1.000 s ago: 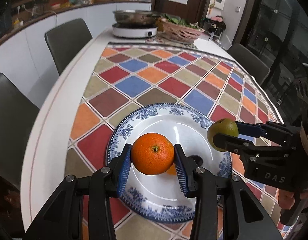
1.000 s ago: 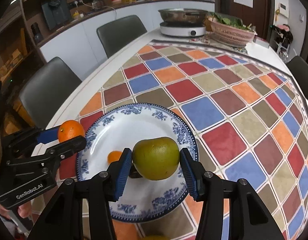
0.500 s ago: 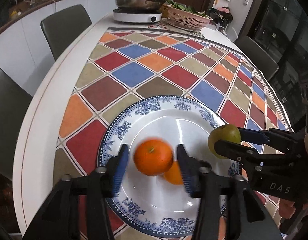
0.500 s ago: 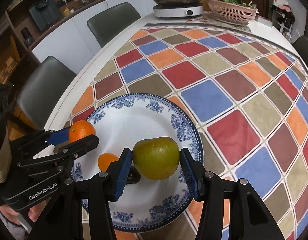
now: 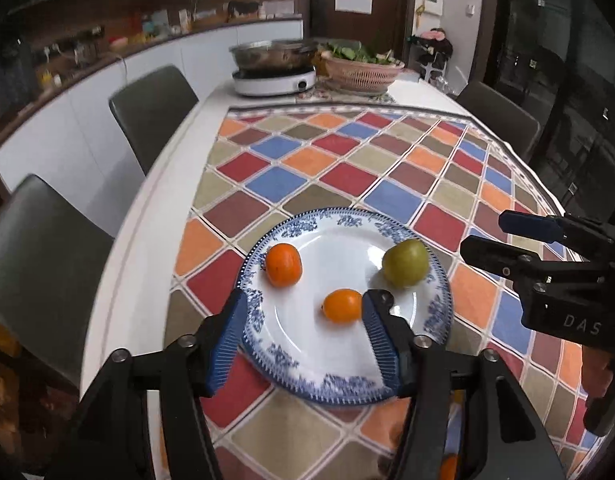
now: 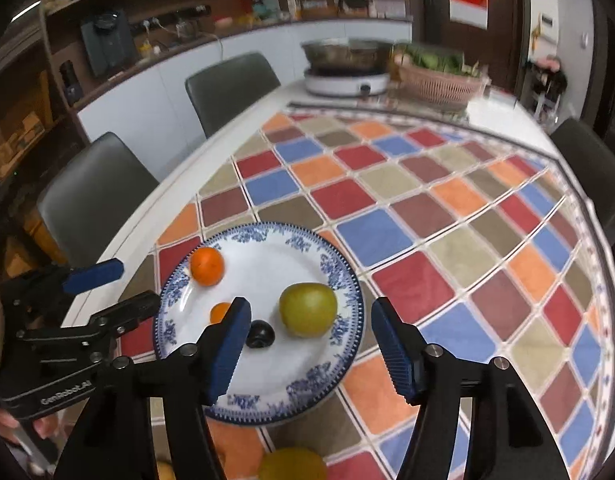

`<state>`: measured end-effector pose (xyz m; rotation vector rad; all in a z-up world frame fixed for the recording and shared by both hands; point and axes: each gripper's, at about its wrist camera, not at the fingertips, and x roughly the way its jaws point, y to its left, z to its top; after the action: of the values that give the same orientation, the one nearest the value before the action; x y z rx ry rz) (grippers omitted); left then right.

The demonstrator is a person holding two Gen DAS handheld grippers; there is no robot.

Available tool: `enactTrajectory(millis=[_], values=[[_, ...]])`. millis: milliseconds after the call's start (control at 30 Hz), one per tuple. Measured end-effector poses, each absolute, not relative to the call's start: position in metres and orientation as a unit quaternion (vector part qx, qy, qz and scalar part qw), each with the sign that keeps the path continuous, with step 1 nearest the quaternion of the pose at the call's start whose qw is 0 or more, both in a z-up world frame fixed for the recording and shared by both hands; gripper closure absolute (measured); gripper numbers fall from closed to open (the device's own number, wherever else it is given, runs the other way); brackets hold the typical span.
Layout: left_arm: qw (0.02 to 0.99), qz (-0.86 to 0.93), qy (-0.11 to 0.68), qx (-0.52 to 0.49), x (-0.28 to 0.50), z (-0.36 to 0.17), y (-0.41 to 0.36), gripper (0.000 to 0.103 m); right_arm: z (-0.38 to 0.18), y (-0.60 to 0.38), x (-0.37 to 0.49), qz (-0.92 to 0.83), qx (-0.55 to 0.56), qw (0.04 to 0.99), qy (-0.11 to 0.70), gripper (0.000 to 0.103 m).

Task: Organize fruits
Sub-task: 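Withdraw both grippers from the plate back toward the loose fruits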

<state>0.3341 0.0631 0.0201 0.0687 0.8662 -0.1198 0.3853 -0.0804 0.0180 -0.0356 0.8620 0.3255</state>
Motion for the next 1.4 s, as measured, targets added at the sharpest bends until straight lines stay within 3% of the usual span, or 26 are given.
enactTrajectory(millis=[133, 233, 367, 633, 1400], values=[[0.915, -0.054, 0.397, 0.050, 0.302, 0.036, 0.056, 0.037, 0.032, -0.086, 0.360, 0.162, -0.022, 0.904, 0.396, 0.040], [0.918, -0.058, 0.386, 0.063, 0.276, 0.045, 0.050, 0.034, 0.039, -0.089, 0.337, 0.169, -0.027, 0.907, 0.384, 0.033], [0.922, -0.063, 0.374, 0.077, 0.244, 0.048, 0.043, 0.027, 0.043, -0.092, 0.307, 0.186, -0.029, 0.906, 0.380, 0.033], [0.931, -0.058, 0.353, 0.078, 0.191, 0.053, 0.040, 0.023, 0.048, -0.092, 0.252, 0.192, -0.063, 0.914, 0.351, 0.033], [0.916, -0.116, 0.369, 0.104, 0.124, -0.003, 0.029, 0.024, 0.001, -0.074, 0.175, 0.246, -0.185, 0.883, 0.355, 0.033]])
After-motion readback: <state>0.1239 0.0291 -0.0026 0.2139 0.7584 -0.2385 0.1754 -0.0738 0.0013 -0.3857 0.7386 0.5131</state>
